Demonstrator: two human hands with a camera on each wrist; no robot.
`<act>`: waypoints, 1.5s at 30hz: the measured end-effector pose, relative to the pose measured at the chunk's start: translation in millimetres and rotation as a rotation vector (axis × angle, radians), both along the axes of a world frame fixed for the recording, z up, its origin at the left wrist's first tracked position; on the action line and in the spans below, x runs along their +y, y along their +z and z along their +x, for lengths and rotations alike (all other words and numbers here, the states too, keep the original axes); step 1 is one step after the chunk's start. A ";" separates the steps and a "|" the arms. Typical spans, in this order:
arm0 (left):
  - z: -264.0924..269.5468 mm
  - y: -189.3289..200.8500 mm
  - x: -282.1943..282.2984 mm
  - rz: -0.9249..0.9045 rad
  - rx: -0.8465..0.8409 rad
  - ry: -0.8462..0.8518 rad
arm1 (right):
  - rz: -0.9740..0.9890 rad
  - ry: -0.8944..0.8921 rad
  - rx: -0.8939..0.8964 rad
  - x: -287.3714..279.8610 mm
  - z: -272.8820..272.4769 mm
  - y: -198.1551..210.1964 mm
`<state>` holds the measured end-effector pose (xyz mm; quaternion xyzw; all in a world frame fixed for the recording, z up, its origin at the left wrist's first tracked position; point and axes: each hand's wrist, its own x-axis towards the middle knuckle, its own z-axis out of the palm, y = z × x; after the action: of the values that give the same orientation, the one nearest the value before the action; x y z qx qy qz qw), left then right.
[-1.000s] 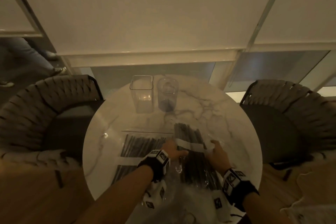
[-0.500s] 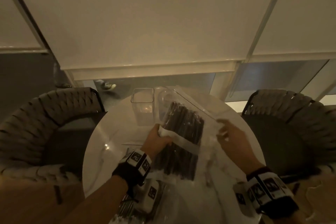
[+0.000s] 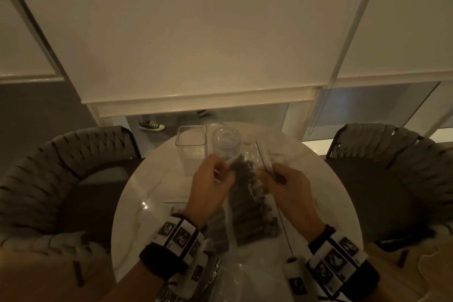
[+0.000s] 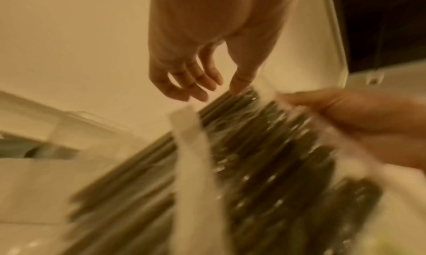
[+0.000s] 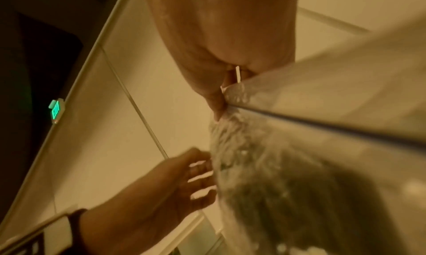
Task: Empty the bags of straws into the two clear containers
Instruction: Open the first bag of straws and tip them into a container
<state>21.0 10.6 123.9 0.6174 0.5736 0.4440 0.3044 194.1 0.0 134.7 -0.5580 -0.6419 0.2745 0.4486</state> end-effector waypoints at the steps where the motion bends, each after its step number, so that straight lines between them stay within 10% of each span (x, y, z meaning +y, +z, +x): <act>1: 6.8 6.8 -5.1 -0.025 -0.021 -0.050 | 0.003 0.013 0.032 -2.6 -4.6 1.3; 11: 19.0 31.3 -14.4 0.049 -0.028 -0.014 | 0.005 0.270 0.057 -18.7 -15.7 14.7; 18: 5.7 55.0 -17.9 -0.039 -0.344 -0.183 | 0.037 0.136 0.136 -15.5 -22.3 31.1; 32: -4.1 61.7 -12.8 -0.166 -0.305 -0.242 | -0.267 0.245 0.517 -0.8 -26.7 45.4; 40: -2.8 54.9 -9.8 -0.179 -0.560 -0.068 | -0.257 0.062 0.615 10.1 -27.9 39.2; 45: -7.4 42.5 -1.4 -0.011 -0.169 -0.030 | -0.145 0.046 0.153 14.7 -33.7 32.7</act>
<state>13.6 9.2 166.3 0.5848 0.5389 0.4867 0.3615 160.4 14.7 167.5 -0.5514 -0.5970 0.3723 0.4483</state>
